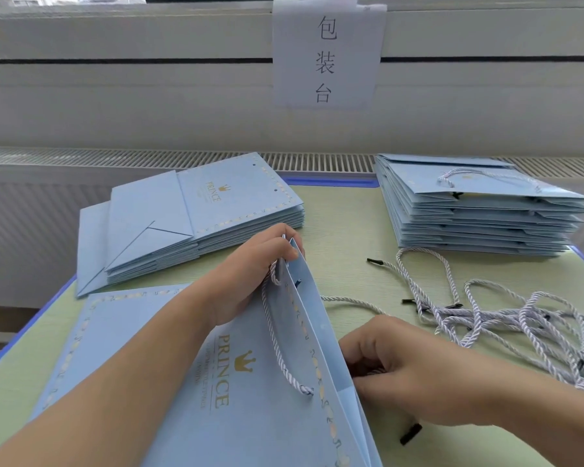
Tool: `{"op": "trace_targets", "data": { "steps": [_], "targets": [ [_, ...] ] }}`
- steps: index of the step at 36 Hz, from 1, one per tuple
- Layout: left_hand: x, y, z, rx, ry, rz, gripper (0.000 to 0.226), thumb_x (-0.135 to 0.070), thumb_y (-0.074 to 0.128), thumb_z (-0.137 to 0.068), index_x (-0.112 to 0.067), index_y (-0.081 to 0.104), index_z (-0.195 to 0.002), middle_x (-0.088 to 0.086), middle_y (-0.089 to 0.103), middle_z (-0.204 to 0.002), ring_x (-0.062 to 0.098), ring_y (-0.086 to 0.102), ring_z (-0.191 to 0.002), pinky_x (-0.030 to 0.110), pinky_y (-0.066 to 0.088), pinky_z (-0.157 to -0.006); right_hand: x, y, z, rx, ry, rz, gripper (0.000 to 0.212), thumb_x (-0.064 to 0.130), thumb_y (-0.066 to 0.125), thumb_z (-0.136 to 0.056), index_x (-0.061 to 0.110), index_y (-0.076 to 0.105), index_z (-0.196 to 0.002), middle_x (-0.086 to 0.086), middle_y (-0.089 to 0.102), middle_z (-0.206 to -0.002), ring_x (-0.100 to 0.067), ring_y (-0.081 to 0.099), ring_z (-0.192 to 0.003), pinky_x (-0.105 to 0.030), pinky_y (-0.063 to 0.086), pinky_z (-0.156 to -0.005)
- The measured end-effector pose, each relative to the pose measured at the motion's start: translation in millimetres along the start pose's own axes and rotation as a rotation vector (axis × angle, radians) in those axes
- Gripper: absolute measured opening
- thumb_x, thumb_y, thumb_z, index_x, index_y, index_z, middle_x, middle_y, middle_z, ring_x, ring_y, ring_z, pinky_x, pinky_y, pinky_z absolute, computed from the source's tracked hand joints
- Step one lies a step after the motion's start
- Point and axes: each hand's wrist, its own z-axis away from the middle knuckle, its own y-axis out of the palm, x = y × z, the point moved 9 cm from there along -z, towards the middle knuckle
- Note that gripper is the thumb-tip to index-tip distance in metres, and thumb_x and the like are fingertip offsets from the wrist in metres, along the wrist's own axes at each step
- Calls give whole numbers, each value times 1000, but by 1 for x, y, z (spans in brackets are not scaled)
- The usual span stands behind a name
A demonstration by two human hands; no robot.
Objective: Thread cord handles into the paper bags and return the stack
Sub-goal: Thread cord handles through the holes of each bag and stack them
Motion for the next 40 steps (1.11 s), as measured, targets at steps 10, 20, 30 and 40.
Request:
{"op": "trace_targets", "data": {
  "steps": [10,20,30,40],
  "targets": [
    [-2,-3,-2,-13,23,-13,14,-19,49,-63,-16,55,-75,7,50,-74,17,50,-57,30,38,-57,-5,9,-2,24,-44,-406,31,8,64,-86,6,57,-116,-34,60,-114,-44,62,-99,-54,47,-85],
    [-2,-2,-2,-24,22,-66,17,-20,48,-64,-13,53,-79,4,50,-70,17,49,-57,26,38,-54,-3,-3,13,-96,24,-525,48,22,66,-69,14,42,-110,4,60,-63,-11,56,-52,-19,46,-55],
    [-1,-5,-1,-41,27,-103,13,-24,55,-60,-19,57,-73,11,45,-80,23,42,-67,34,34,-61,11,-5,13,-209,-96,-60,20,19,54,-76,19,66,-92,0,50,-60,-11,40,-51,-26,30,-51],
    [-1,-5,-2,-62,28,-131,11,-23,53,-63,-20,58,-73,10,45,-83,25,41,-76,37,33,-67,9,-6,11,-208,-53,1,15,10,57,-88,16,66,-79,0,39,-55,-6,29,-48,-18,25,-45]
  ]
}}
